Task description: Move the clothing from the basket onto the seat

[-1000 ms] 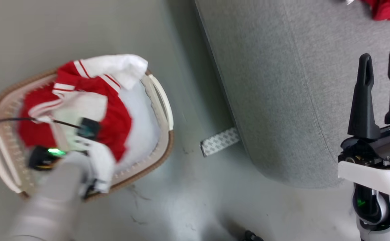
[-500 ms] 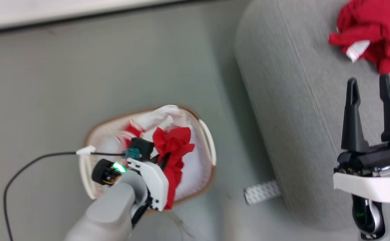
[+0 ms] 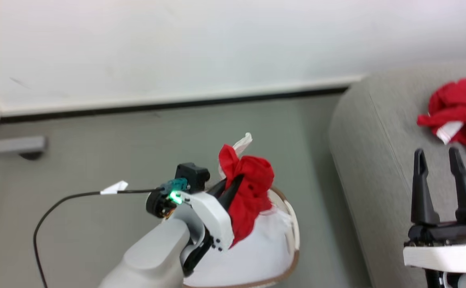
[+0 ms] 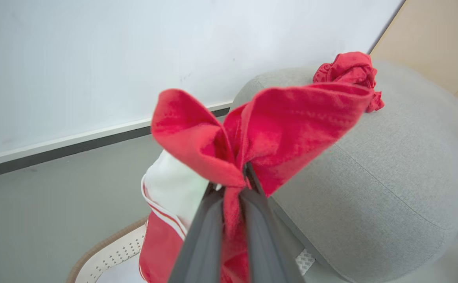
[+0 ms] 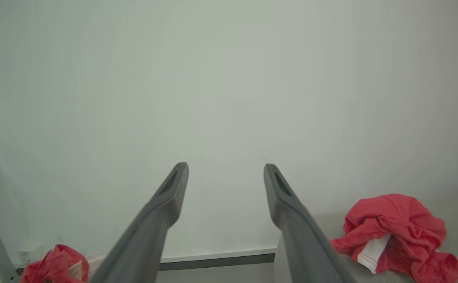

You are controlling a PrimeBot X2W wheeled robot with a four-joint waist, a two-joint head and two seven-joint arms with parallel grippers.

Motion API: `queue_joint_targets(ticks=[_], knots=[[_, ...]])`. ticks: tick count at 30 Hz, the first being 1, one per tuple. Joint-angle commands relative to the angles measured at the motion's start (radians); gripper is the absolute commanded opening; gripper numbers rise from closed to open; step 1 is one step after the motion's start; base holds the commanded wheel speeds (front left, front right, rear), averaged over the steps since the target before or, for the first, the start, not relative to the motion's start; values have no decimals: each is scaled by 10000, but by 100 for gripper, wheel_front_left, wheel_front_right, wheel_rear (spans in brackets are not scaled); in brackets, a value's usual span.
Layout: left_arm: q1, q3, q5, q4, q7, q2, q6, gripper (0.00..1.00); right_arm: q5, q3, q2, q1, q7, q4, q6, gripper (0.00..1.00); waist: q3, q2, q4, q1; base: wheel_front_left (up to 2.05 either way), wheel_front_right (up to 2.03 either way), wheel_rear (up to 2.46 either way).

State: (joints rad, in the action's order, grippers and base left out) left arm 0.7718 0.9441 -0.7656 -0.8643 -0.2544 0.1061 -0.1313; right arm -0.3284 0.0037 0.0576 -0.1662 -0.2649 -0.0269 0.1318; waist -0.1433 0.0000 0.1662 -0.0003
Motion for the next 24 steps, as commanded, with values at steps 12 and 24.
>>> queue_joint_targets(ticks=[12, 24], knots=[[613, -870, 202, 2284, -104, 392, 169, 0, -223, 653, 311, 846, 11, 735, -24, 100, 1515, 0, -1035, 3, 0, 0, 0], [483, -1160, 165, 3887, 108, 875, 659, 0, -306, 1095, 271, 882, 11, 953, -24, 100, 1660, 0, -1230, 3, 0, 0, 0]])
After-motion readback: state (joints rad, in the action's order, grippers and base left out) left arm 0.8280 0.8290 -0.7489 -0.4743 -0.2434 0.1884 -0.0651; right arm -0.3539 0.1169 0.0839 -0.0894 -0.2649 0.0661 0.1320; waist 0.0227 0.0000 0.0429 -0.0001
